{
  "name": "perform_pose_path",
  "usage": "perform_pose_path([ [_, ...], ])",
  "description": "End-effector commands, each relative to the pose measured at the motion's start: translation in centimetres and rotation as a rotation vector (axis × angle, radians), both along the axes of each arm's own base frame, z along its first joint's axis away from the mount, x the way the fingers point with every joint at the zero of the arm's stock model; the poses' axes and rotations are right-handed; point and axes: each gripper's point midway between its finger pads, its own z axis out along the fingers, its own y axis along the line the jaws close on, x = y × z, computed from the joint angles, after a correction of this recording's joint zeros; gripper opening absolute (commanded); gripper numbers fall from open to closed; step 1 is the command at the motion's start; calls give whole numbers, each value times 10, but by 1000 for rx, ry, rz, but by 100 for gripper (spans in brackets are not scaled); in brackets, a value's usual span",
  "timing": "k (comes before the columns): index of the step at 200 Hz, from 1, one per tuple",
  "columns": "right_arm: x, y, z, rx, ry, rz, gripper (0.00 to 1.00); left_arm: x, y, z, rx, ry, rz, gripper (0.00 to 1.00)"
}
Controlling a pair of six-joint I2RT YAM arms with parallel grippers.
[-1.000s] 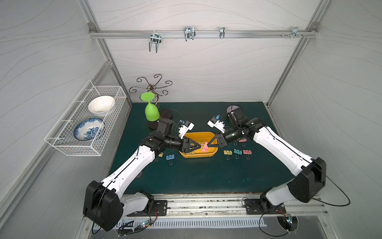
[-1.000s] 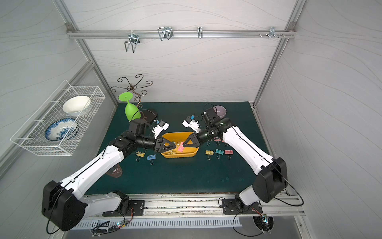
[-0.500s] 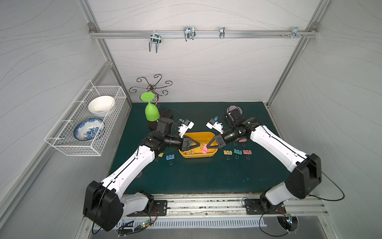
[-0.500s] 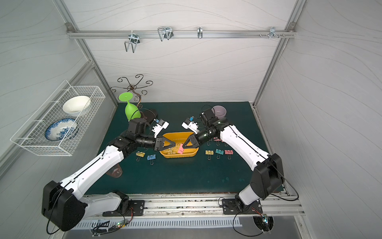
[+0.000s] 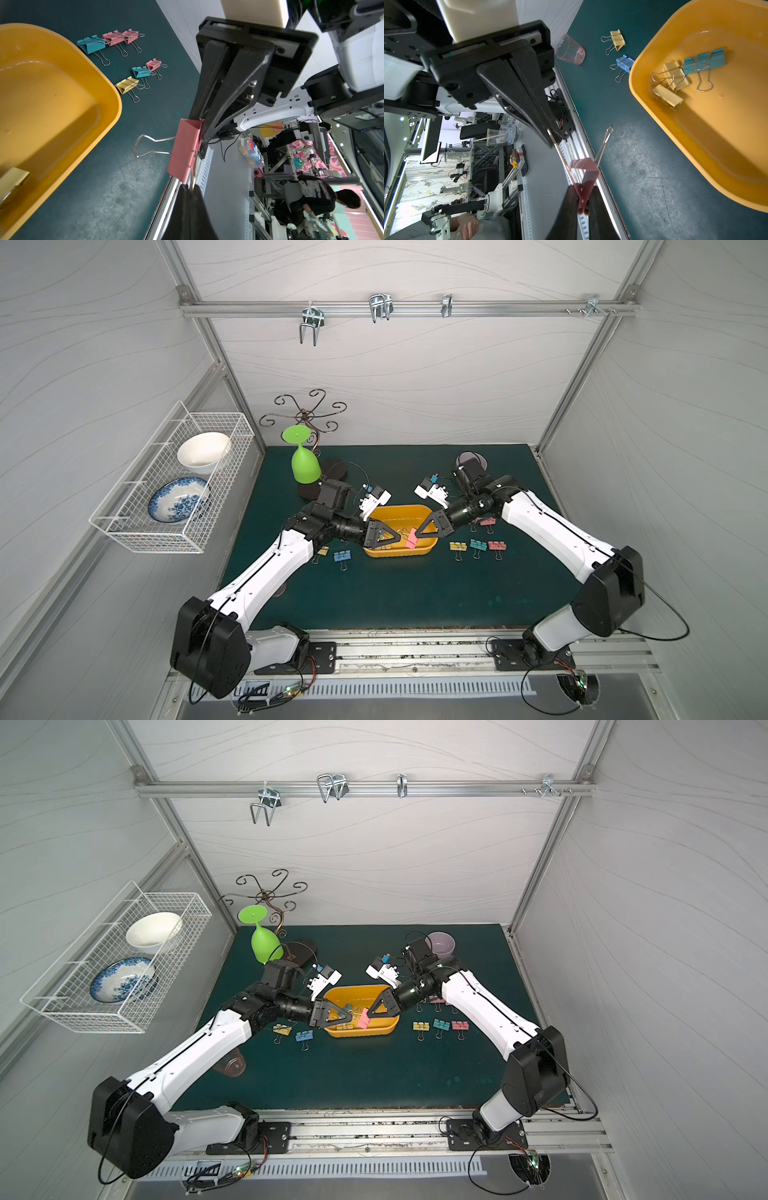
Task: Take out the binder clips from the storage box
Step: Pick up the binder clip from the storage box, then place the binder clip at the center of the board.
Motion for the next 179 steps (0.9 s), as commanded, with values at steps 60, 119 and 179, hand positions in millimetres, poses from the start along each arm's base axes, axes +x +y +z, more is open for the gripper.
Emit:
perform_pose_path([
  [60, 69, -78, 5, -123, -152, -631, 49, 6, 37, -18, 37, 122, 419, 0],
  [119, 54, -98, -8, -98, -40, -786, 50, -27, 117, -66, 131, 360, 992, 0],
  [179, 37, -78, -27, -106, -28, -839, 51, -56, 141, -118, 251, 586, 1239, 0],
])
